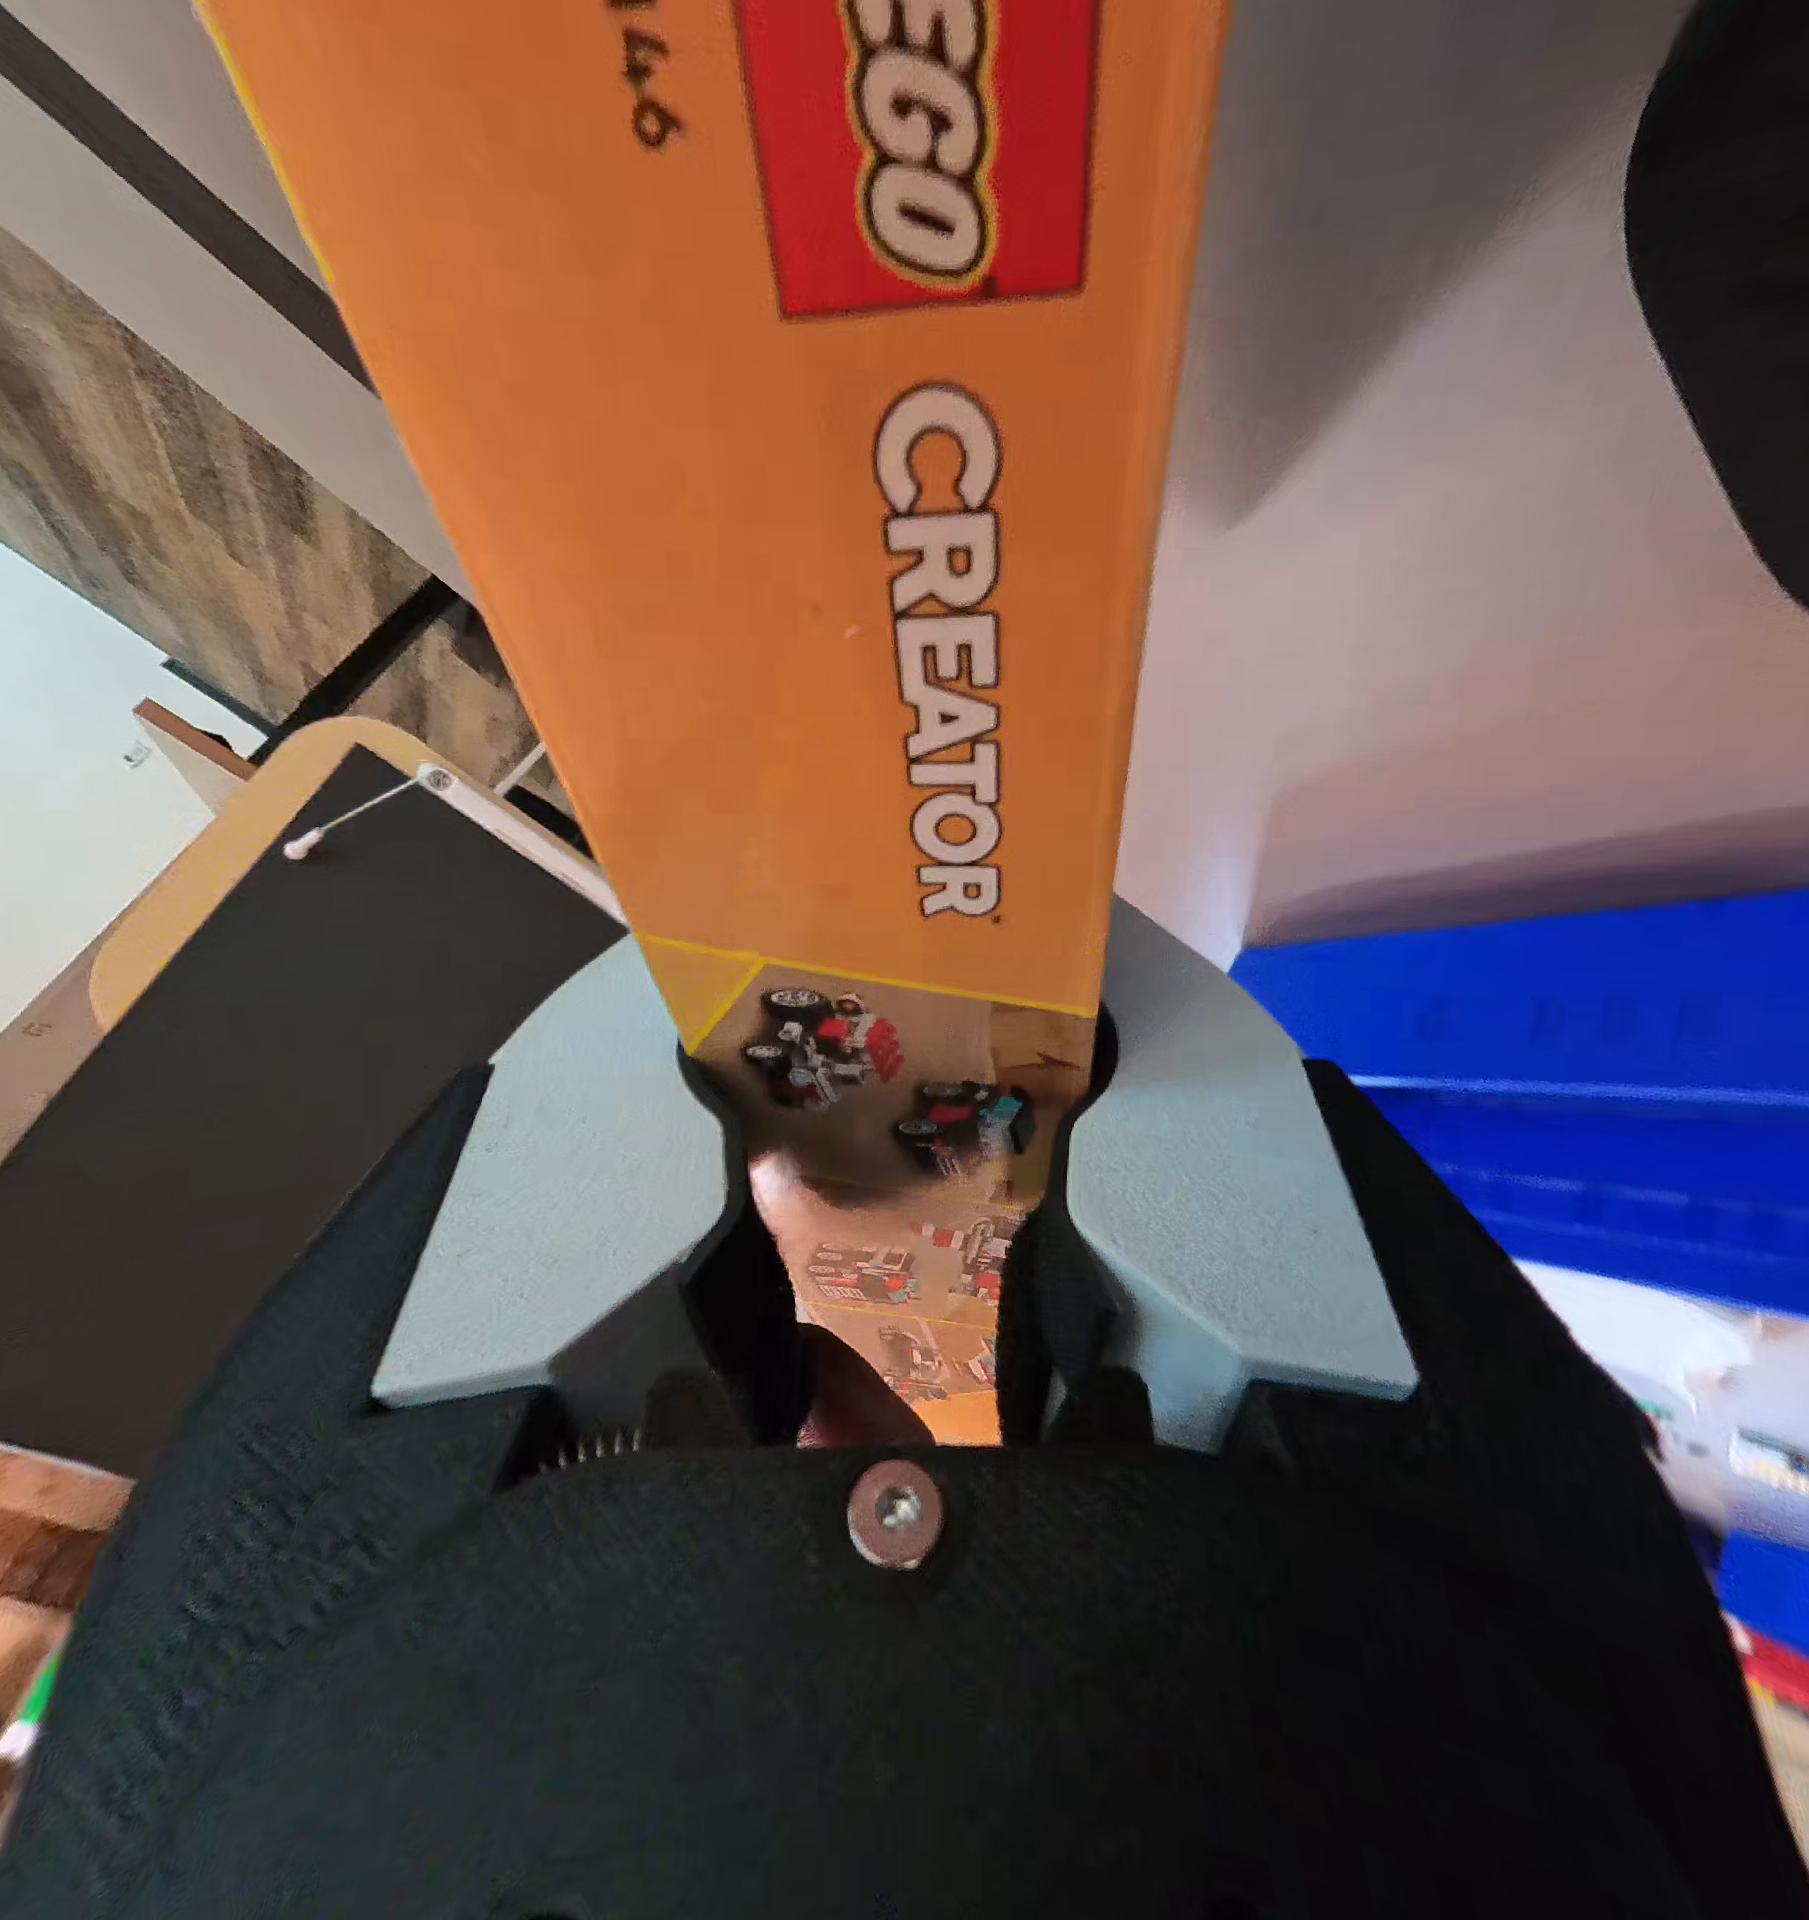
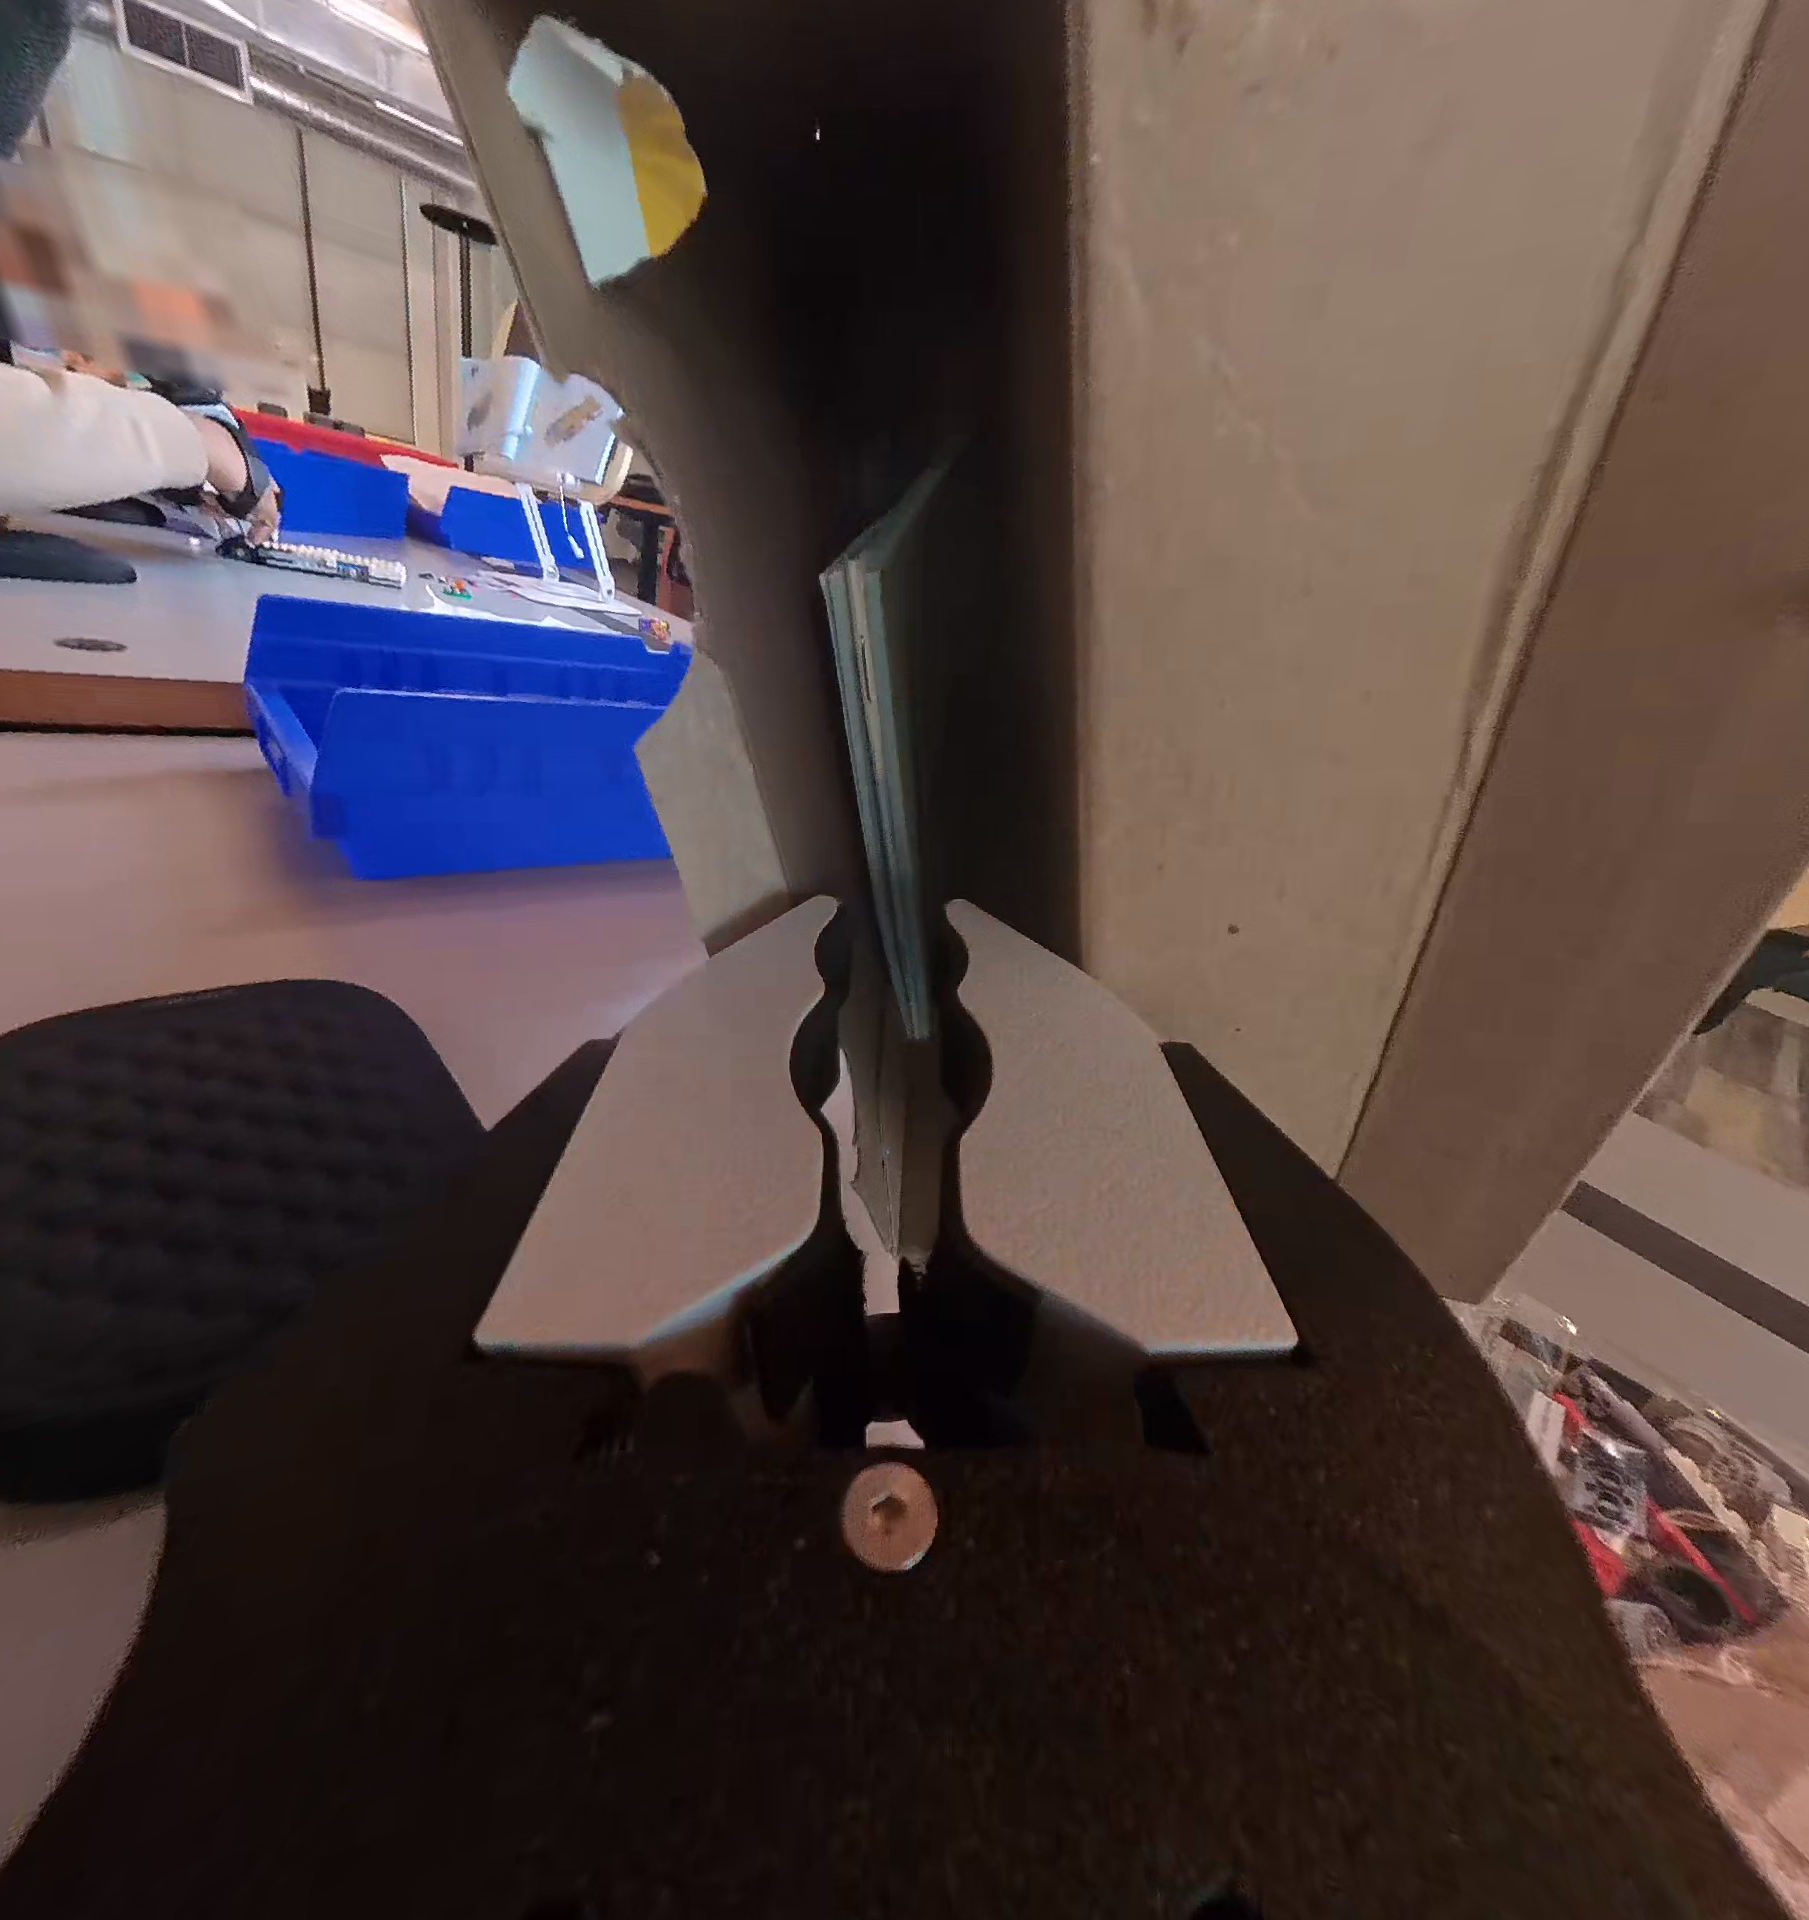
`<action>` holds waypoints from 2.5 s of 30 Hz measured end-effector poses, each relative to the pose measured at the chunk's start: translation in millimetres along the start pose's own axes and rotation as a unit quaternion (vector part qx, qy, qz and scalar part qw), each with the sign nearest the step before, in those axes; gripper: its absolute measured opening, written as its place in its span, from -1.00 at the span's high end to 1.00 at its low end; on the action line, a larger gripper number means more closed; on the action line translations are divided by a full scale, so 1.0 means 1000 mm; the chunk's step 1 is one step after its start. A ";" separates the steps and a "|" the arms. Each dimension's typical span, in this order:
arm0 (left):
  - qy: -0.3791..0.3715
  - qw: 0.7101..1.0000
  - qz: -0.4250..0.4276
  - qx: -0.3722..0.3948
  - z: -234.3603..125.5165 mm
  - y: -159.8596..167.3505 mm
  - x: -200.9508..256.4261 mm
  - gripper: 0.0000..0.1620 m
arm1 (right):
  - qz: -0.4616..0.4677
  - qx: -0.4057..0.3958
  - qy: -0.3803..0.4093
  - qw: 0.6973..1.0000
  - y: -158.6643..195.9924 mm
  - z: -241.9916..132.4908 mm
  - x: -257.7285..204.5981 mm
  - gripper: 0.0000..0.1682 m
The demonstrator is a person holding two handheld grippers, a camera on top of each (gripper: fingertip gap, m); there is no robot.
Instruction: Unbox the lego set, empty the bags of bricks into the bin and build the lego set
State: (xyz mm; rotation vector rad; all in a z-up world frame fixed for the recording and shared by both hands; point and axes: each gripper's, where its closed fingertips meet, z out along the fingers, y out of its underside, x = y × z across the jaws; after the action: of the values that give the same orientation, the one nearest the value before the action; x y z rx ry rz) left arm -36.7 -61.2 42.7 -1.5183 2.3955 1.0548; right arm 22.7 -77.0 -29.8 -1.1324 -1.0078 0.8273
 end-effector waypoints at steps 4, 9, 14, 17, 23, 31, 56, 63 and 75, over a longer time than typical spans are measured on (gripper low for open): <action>0.006 0.999 0.022 -0.025 -0.010 0.004 -0.009 0.23 | 0.016 0.017 0.003 1.000 -0.008 0.005 0.000 0.84; 0.023 0.999 0.017 -0.031 -0.011 0.009 -0.006 0.23 | 0.019 0.027 0.001 0.999 -0.011 0.006 -0.001 0.84; 0.047 0.996 0.035 -0.071 -0.017 0.011 -0.006 0.24 | 0.021 0.030 0.004 0.999 -0.008 0.013 -0.007 0.84; 0.053 0.994 0.036 -0.088 -0.016 0.017 -0.008 0.24 | 0.027 0.044 0.012 0.999 -0.011 0.013 -0.005 0.83; 0.063 0.990 0.048 -0.113 -0.028 0.014 -0.015 0.24 | 0.027 0.082 0.032 0.996 -0.020 0.011 -0.001 0.88; 0.045 0.983 0.068 -0.165 -0.041 0.010 -0.025 0.25 | 0.033 0.102 0.050 0.993 -0.025 0.016 0.006 0.87; 0.005 0.990 -0.111 0.092 0.010 0.003 0.005 0.25 | -0.057 0.018 0.071 0.996 -0.016 0.011 0.023 0.96; -0.145 0.881 -0.326 0.312 0.055 -0.020 0.021 0.26 | -0.231 -0.070 0.052 0.969 -0.019 0.002 0.044 0.95; -0.331 0.748 -0.487 0.305 0.082 -0.011 0.074 0.25 | -0.457 -0.045 -0.067 0.886 -0.026 0.040 0.013 0.90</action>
State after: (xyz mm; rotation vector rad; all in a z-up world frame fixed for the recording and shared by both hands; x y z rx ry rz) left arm -85.5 -69.9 -56.8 -1.4372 0.9949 0.3604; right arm -9.3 -58.0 3.0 -0.5455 -1.5230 0.0874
